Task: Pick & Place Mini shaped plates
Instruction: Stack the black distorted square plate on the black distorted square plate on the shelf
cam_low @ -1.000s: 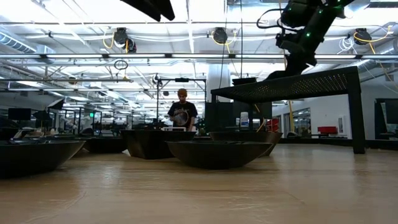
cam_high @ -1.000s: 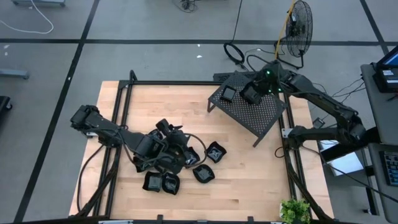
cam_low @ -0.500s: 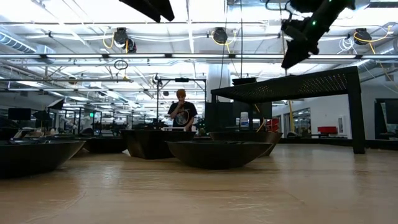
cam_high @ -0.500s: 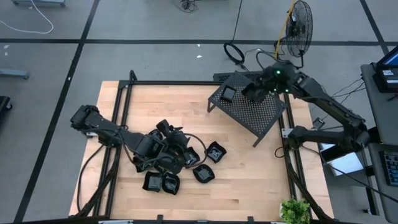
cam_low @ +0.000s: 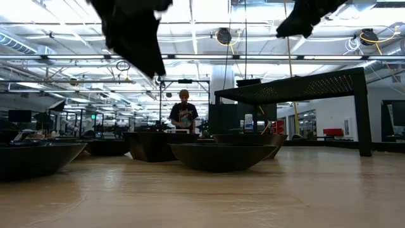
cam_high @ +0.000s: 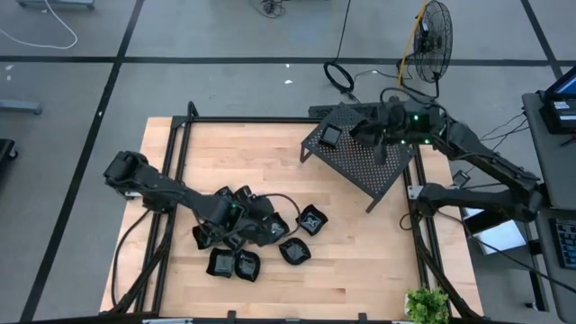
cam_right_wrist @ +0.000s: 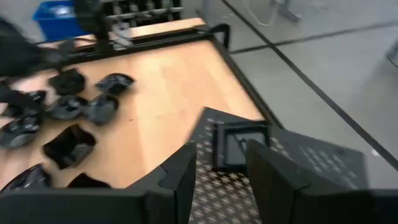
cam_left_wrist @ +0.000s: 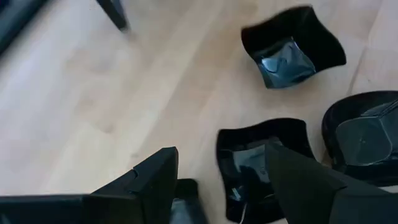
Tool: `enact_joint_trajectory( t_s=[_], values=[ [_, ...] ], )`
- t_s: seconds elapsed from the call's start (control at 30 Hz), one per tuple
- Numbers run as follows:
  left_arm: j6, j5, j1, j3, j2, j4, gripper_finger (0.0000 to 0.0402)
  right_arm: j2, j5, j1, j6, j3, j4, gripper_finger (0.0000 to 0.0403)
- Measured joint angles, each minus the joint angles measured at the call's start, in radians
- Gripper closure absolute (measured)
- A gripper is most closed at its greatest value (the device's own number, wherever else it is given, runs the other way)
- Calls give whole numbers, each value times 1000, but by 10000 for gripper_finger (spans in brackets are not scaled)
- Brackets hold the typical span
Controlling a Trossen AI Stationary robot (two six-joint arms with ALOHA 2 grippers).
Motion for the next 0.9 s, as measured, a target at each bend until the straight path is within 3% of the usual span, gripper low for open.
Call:
enact_joint_trajectory(
  t_s=[0.2,0.43,0.77,0.9],
  values=[
    [44,142,90,-207,0,295,160,24,1,95,-23,0,32,277],
    [49,287,176,-342,0,482,160,55,2,146,-30,0,44,277],
    [52,353,185,-407,-1,532,162,91,3,157,-30,0,44,277],
    [57,359,176,-407,-1,534,187,92,3,157,-30,0,46,277]
  ],
)
